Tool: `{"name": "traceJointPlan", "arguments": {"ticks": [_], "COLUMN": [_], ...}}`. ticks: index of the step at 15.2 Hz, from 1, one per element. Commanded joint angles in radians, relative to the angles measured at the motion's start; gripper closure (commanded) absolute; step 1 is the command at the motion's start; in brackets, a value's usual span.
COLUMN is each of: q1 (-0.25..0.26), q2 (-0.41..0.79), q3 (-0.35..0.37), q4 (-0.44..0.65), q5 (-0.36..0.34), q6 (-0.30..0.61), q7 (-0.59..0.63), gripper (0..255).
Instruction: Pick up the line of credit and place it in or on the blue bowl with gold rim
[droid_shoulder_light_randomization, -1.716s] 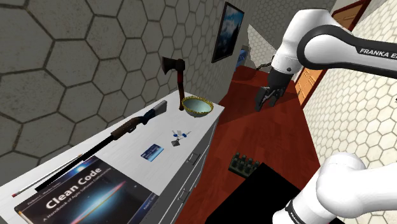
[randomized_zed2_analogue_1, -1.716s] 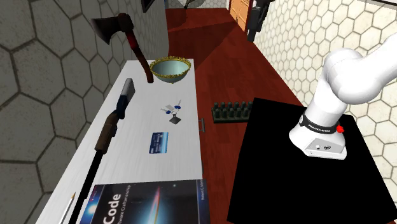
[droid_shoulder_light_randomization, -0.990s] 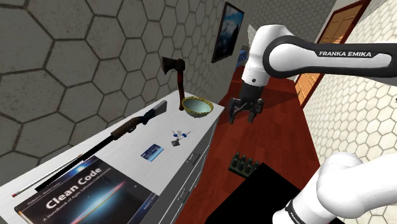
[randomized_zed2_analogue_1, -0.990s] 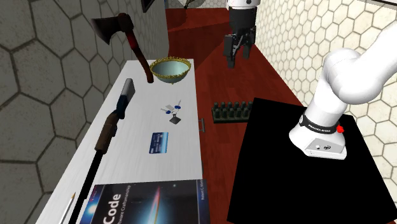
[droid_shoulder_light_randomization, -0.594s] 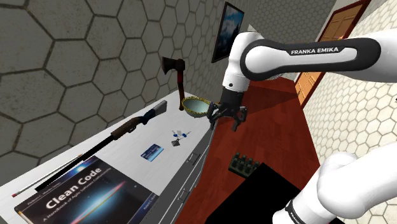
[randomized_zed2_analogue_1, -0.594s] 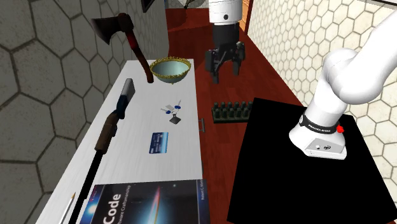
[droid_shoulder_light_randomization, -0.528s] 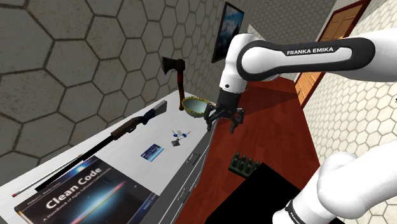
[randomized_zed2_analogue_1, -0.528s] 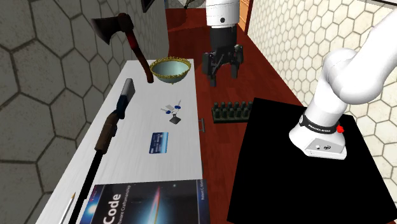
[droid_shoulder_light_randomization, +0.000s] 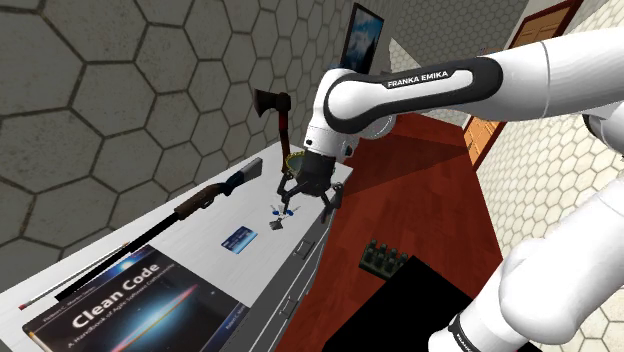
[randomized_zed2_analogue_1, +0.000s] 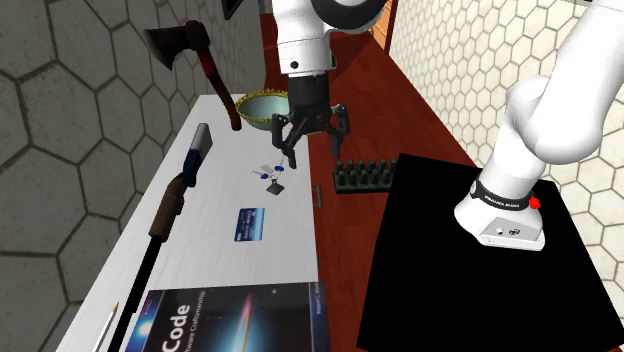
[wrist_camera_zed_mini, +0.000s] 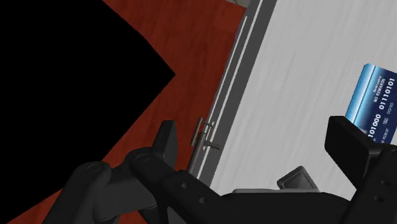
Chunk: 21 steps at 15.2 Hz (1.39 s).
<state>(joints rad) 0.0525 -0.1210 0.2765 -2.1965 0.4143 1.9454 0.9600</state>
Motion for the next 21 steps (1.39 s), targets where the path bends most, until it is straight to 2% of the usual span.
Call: {"name": "traceJointPlan", "arguments": {"ticks": [1, 12, 19, 21], "q1": [0.008, 0.053, 0.083, 0.084], "q2": [0.068, 0.452, 0.5, 0.5], "q3": [0.013, 0.037, 0.051, 0.051], "q4": [0.034, 0.331, 0.306, 0.306], "q5": [0.033, 0.159, 0.17, 0.17], "q6": [0.037, 0.167, 0.252, 0.252], "q7": [0.055, 0.301, 0.295, 0.295], "gripper": [0, 0, 0, 0]}}
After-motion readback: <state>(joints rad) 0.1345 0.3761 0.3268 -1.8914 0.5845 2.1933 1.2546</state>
